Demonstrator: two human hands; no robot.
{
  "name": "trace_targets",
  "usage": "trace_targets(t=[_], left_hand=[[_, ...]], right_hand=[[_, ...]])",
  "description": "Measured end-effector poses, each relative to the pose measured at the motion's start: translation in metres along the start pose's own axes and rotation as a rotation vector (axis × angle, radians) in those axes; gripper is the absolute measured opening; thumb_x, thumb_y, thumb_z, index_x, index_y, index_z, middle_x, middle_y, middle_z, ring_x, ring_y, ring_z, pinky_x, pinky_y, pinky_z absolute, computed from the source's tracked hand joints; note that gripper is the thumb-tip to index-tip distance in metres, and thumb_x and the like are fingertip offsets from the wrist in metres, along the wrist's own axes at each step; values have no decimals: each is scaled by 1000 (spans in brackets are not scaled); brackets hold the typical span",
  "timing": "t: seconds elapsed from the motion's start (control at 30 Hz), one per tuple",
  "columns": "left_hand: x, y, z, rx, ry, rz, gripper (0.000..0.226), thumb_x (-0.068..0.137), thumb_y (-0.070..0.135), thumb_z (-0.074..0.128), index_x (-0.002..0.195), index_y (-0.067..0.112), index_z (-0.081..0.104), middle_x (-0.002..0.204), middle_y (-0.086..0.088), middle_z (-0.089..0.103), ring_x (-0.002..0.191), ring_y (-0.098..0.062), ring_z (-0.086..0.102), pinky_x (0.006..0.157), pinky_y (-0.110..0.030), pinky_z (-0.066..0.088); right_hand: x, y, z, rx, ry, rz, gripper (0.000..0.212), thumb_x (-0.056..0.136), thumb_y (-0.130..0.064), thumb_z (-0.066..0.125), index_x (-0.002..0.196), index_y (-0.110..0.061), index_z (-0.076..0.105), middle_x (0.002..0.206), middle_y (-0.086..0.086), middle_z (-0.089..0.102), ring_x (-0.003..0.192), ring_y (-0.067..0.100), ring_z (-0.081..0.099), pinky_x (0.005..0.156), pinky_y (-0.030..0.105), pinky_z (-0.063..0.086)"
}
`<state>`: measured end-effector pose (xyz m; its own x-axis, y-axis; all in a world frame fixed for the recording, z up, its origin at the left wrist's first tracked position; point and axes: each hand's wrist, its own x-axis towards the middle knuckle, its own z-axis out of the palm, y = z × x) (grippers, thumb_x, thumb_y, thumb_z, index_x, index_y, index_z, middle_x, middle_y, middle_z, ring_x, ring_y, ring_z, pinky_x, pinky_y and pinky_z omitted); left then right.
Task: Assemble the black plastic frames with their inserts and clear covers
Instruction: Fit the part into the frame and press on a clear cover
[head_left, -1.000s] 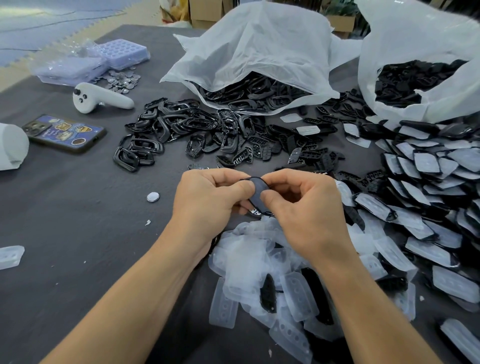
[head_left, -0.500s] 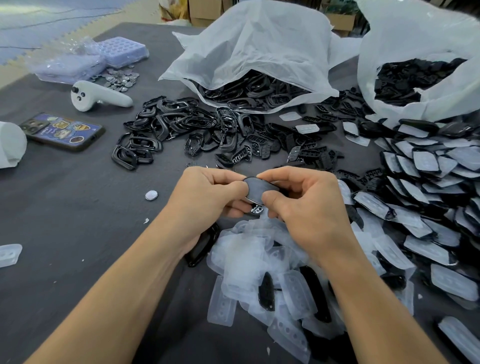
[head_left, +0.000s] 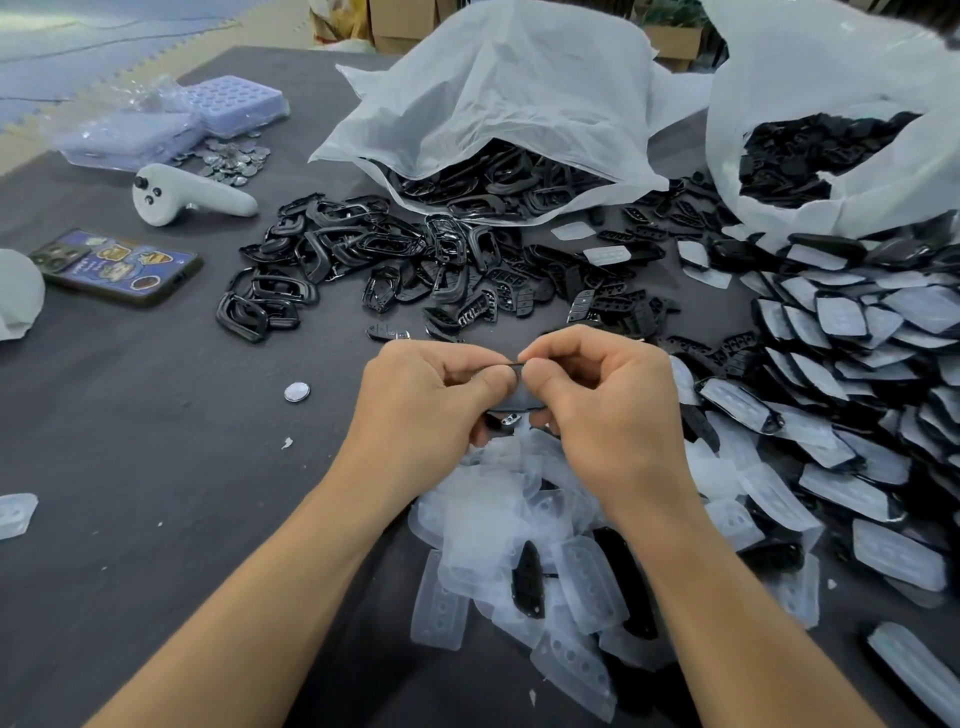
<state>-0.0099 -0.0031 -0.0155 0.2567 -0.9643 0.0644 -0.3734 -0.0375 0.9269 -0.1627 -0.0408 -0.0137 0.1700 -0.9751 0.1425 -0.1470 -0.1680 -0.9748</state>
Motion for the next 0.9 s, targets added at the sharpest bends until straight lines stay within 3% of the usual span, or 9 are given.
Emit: trace_targets(t=[0.07,0.23,0.33,0.4,0.5,0.6,0.73,0.83,0.9], left_hand=[[0,0,1,18,-2,0,21,93,21,75,78,32,82,46,4,63,39,-5,53,45,-15,41],[2,-1,3,0,44,-25,22,91,17,76,76,33,81,43,5,59,37,-4,50,44,-14,40],[4,-3,3,-22,61,-33,23,90,15,76,76,32,82,44,7,60,37,-5,51,45,-15,41],[6,-4,4,-72,73,-63,24,89,12,76,75,30,82,48,7,63,38,-7,53,45,-16,42],[10,-8,3,-130,62,-134,22,88,10,76,74,26,83,53,-2,64,41,-15,50,47,-22,41],[9,-12,3,-163,-5,-140,17,89,18,75,75,26,82,56,-8,64,43,-15,47,48,-24,41],[8,-12,0,-148,69,-91,22,85,48,69,76,32,80,55,6,68,44,-9,51,49,-21,45],[14,-17,-7,-56,238,-59,17,87,47,68,76,38,79,65,9,74,46,-5,56,49,-22,49],[18,-18,-11,-52,347,-49,12,86,41,70,78,41,78,66,12,74,48,-1,58,45,-17,47]], right_hand=[[-1,0,0,-35,11,-15,15,86,-10,75,77,-23,75,66,0,72,59,22,66,58,48,61],[0,1,0,-2,-13,26,33,93,3,64,78,-25,74,70,-2,74,52,13,66,49,22,52],[-2,0,0,-45,-5,10,37,91,6,58,84,-27,75,72,-6,74,51,13,68,50,22,51],[-5,-1,1,-166,-17,-47,27,85,-5,70,91,-31,75,73,-11,73,57,10,69,53,19,52],[-9,-1,1,-356,-76,-145,38,73,-13,87,102,-34,74,76,-15,71,69,3,67,62,8,47],[-8,-4,-3,-386,-69,-133,36,70,-17,90,98,-34,77,73,-16,71,68,1,67,60,8,47],[3,-8,-22,-396,-73,-90,34,67,-18,91,93,-36,78,80,-30,72,70,-4,69,63,6,48],[17,-8,-54,-497,60,-29,35,71,-20,89,100,-35,78,80,-25,74,75,-5,70,72,14,58],[25,-6,-78,-628,331,30,43,78,-27,84,119,-28,73,100,-13,76,87,3,68,90,28,58]])
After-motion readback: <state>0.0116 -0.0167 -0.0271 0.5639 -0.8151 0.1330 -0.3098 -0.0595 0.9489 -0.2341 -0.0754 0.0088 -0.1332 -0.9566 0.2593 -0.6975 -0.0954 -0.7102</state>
